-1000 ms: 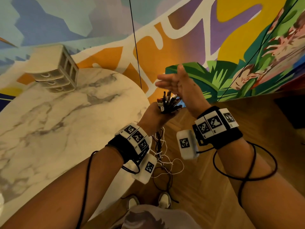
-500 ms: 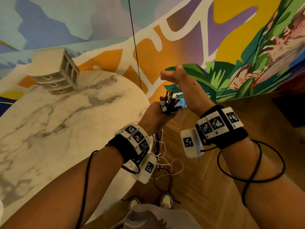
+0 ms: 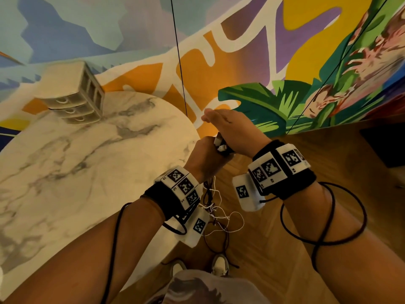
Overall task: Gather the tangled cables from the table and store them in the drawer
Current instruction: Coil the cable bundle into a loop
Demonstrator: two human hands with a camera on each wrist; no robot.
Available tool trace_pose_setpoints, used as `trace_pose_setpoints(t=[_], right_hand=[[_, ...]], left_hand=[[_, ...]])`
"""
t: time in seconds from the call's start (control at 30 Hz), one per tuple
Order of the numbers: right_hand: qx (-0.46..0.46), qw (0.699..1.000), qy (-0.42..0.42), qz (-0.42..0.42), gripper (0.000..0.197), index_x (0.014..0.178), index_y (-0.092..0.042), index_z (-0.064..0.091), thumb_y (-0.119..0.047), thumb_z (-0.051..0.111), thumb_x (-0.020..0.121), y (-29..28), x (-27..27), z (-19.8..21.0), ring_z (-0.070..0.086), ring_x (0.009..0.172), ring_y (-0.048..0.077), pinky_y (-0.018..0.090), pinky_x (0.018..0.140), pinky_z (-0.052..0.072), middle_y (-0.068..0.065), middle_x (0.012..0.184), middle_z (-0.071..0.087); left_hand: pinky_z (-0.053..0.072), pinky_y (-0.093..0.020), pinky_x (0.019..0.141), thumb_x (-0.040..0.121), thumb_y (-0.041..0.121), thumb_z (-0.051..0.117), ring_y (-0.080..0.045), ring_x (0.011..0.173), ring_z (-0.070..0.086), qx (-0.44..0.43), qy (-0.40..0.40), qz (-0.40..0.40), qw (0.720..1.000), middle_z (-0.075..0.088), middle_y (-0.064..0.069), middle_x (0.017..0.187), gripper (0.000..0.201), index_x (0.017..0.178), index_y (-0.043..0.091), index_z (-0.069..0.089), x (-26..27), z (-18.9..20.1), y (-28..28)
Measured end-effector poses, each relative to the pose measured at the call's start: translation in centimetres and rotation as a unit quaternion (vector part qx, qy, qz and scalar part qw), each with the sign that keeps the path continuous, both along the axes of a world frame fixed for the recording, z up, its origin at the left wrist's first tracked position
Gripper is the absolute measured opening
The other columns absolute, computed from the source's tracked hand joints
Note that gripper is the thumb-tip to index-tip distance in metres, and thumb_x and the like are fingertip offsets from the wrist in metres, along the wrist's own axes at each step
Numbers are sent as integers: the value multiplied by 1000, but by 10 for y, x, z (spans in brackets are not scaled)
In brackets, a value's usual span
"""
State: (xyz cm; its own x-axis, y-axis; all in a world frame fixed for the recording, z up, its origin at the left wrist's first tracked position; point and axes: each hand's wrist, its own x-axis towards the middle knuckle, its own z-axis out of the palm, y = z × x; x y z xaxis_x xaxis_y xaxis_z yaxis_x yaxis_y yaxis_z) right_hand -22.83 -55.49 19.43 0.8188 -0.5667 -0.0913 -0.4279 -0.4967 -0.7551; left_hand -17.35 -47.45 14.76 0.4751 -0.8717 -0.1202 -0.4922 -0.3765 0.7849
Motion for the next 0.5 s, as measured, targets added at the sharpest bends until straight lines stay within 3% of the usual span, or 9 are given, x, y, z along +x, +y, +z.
trace_pose_setpoints(t=[0.07, 0.17, 0.23, 0.27, 0.3, 0.37, 0.4, 0.43, 0.5], right_hand=[[-21, 1000, -3, 2, 53, 103, -5, 64, -45, 29, 100, 4, 2, 7, 58, 93, 27, 41, 84, 45, 13, 100, 64], [-96, 992, 79, 25, 53, 78, -12, 58, -48, 25, 100, 10, 5, 5, 53, 78, 25, 35, 69, 36, 7, 79, 57], [-149, 981, 115, 47, 59, 91, -9, 64, -49, 21, 101, 12, 5, -1, 56, 86, 27, 34, 73, 39, 10, 91, 63], [-167, 976, 125, 59, 61, 98, -9, 66, -49, 20, 101, 13, 5, -4, 57, 90, 28, 34, 76, 40, 12, 97, 65], [-179, 972, 135, 67, 62, 102, -9, 67, -49, 19, 101, 15, 6, -6, 57, 92, 28, 35, 78, 41, 11, 101, 66], [-166, 976, 129, 62, 62, 105, -10, 67, -50, 20, 100, 18, 8, -12, 59, 97, 28, 36, 85, 45, 10, 105, 67], [-120, 987, 93, 45, 62, 105, -10, 67, -52, 22, 99, 18, 10, -15, 60, 97, 27, 39, 89, 46, 9, 106, 68], [-35, 999, 26, 12, 62, 105, -9, 67, -54, 26, 96, 17, 10, -17, 61, 97, 27, 42, 90, 47, 10, 105, 68], [133, 975, -151, -96, 59, 108, -8, 67, -52, 30, 96, 9, 8, -16, 64, 97, 21, 35, 87, 49, 7, 105, 69]], left_hand=[[35, -26, 58, 85, 9, 60, -27, 73, 56, -12, -4, -3, 1000, 65, -19, 83, 12, 74, 6, 58, 0, -3, 1], [42, -31, 77, 89, 9, 57, -33, 99, 60, -2, 5, -13, 1000, 65, -21, 108, 22, 106, -4, 62, -3, -6, 3], [41, -27, 89, 96, 15, 48, -23, 101, 58, 33, 22, -4, 999, 63, -13, 111, 26, 117, 3, 58, -10, -13, 6], [39, -29, 95, 99, 19, 39, -21, 100, 58, 44, -38, -25, 998, 63, -8, 108, 27, 114, 8, 59, 1, -18, 9], [35, -31, 101, 100, 20, 32, -20, 102, 57, 84, -56, -32, 994, 63, -6, 107, 30, 111, 10, 58, -8, -13, 0], [29, -36, 107, 100, 13, 31, -25, 110, 55, 58, -87, -15, 994, 61, -11, 114, 30, 114, 4, 55, -9, -13, 6], [36, -36, 102, 98, 9, 37, -26, 106, 57, 61, -114, 4, 992, 62, -15, 113, 25, 111, 1, 57, -3, -16, 11], [45, -36, 89, 94, 6, 46, -27, 96, 60, 25, -28, 25, 999, 65, -17, 106, 17, 102, 1, 61, -10, -10, 18], [45, -36, 67, 84, 14, 60, -27, 76, 61, -5, 54, 28, 998, 69, -14, 84, 11, 78, 7, 66, 0, -4, 13]])
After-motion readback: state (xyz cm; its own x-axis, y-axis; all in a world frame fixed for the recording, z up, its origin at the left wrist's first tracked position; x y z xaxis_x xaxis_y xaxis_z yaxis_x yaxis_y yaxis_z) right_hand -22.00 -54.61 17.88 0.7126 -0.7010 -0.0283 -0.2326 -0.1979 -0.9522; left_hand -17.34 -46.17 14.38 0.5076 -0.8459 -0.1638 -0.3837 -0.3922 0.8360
